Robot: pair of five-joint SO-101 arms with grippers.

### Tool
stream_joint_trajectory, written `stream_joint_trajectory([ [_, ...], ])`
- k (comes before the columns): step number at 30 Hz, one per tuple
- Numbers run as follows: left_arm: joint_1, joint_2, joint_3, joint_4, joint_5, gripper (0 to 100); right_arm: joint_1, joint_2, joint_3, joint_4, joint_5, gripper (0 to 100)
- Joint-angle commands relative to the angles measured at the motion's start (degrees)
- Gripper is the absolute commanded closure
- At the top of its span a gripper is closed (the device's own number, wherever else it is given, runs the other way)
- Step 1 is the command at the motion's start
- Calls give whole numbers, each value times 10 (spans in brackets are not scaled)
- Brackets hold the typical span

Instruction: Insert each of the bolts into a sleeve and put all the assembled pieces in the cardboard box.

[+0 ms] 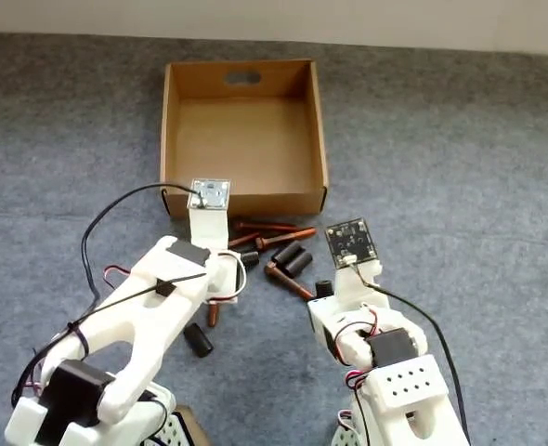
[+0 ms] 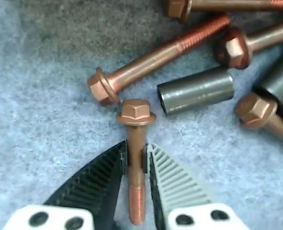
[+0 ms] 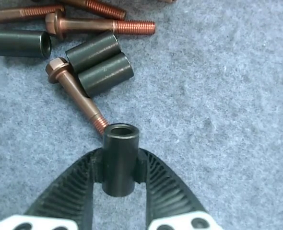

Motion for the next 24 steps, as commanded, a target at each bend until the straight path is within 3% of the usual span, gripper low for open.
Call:
stream_joint_trajectory([
  [1,49,-7,-15,26,-40,992,-3,-10,-5,-7,-2,992],
  [8,127,-7,-16,47,-56,990,-3,-10,-2,-7,24,992],
  [12,121,-2,-16,47,-56,976,-3,-10,-1,-7,24,992],
  [19,116,-7,-20,47,-57,841,-3,-10,0,-7,25,992],
  [24,101,-2,-48,46,-58,832,-3,-10,0,-7,25,992],
])
